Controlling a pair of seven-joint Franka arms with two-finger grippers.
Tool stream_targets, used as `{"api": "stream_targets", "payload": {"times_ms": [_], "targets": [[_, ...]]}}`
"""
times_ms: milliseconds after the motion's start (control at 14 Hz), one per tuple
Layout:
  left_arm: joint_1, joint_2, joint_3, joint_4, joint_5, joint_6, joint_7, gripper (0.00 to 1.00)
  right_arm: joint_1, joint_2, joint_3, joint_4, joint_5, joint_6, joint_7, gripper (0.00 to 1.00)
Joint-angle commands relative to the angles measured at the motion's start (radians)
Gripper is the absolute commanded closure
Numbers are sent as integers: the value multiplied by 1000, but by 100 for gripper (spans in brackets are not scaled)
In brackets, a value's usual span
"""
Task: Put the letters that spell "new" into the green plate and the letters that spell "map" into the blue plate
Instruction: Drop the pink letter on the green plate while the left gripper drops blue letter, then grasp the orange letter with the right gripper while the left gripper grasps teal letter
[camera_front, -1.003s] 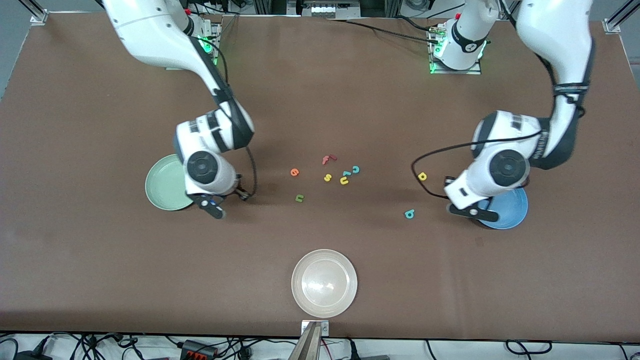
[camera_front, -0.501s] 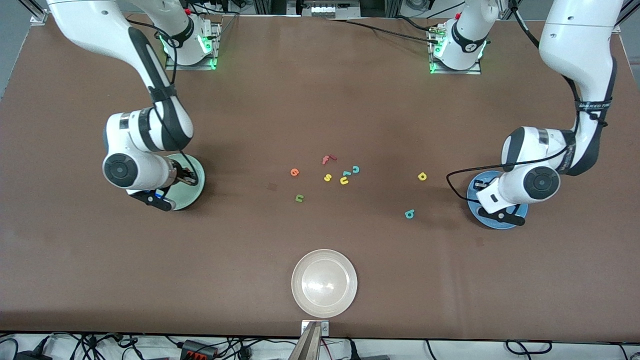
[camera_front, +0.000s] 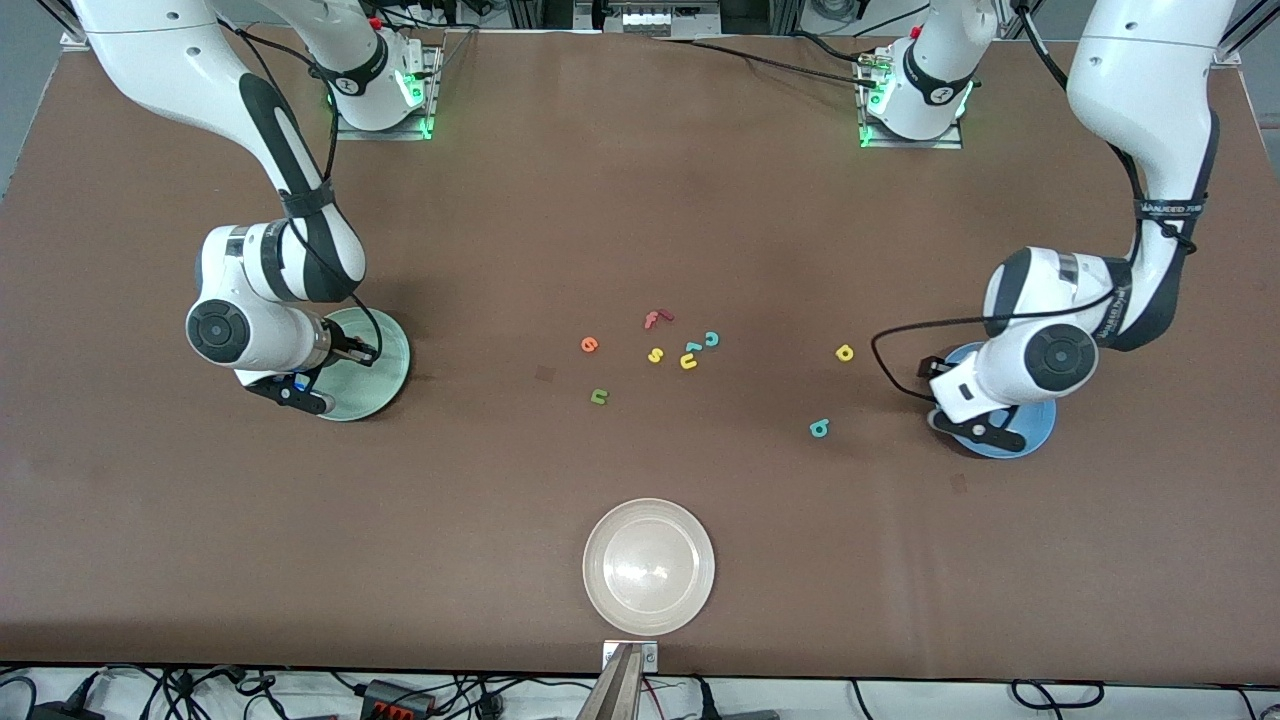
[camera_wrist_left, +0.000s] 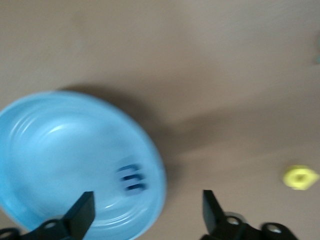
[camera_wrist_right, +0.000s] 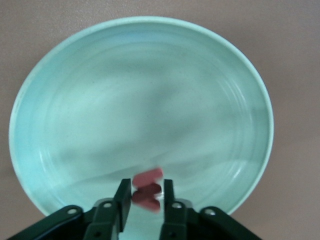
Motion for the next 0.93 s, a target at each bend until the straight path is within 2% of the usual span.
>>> {"api": "stream_targets", "payload": {"times_ms": [0, 215, 430, 645, 860], "targets": [[-13, -5, -82, 17, 31, -4, 98, 0, -1, -37, 15, 11, -7, -10, -20, 0], [-24, 16, -121, 39, 28, 11, 135, 0, 103, -85, 25, 14, 1, -30, -2, 0], [-42, 116, -142, 113, 25, 80, 314, 0, 248, -84, 38, 20, 13, 6, 6, 0], [-105, 176, -141, 153, 57, 134, 365, 0, 314, -73, 54, 58, 120, 16, 11, 0], [-109, 242, -141, 217, 118, 156, 481, 14, 396, -33, 53, 121, 138, 32, 5, 0]]}}
